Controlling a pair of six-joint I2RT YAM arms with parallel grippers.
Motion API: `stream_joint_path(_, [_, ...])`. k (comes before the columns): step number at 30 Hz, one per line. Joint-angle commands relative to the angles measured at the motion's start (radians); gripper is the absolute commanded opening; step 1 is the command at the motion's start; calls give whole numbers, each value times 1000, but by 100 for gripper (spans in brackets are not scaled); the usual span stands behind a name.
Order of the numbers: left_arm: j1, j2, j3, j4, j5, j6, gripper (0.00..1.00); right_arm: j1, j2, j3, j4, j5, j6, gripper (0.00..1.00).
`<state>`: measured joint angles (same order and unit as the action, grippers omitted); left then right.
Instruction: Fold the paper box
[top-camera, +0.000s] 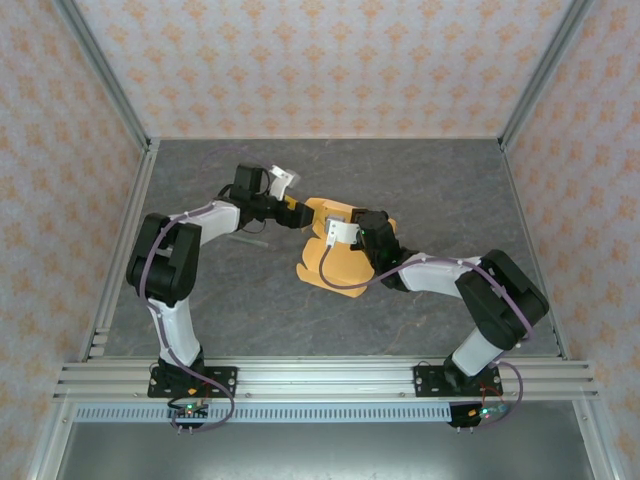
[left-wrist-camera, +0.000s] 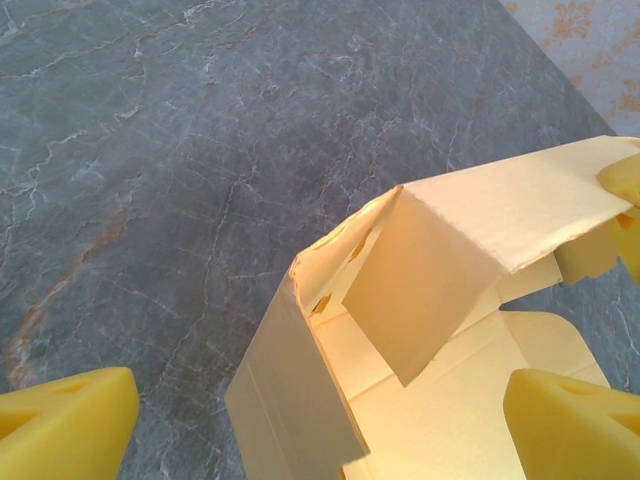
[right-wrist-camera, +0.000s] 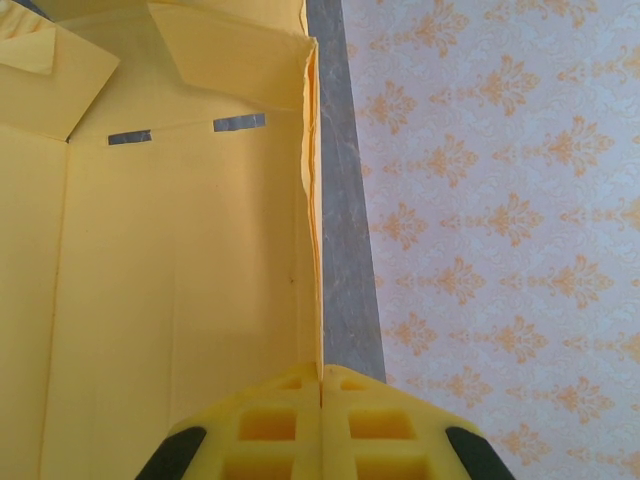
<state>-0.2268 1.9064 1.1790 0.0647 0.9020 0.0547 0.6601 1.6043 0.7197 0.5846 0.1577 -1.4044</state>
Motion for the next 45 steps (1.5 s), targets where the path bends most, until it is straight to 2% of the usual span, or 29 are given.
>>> stream_joint_path(1, [-22, 31, 46, -11, 37, 33, 95, -4, 3, 34, -16, 8, -2, 0])
stream_joint_path(7, [-43, 54, 73, -25, 62, 39, 91, -3, 4, 34, -19, 11, -2, 0])
stream_joint_path(24, [-54, 16, -17, 24, 126, 32, 70, -3, 13, 32, 12, 13, -17, 0])
stream_joint_path(37, [-57, 9, -2, 18, 121, 24, 69, -3, 20, 41, 10, 10, -16, 0])
stream_joint_path(45, [-52, 10, 44, -40, 120, 42, 64, -3, 26, 38, 12, 9, -15, 0])
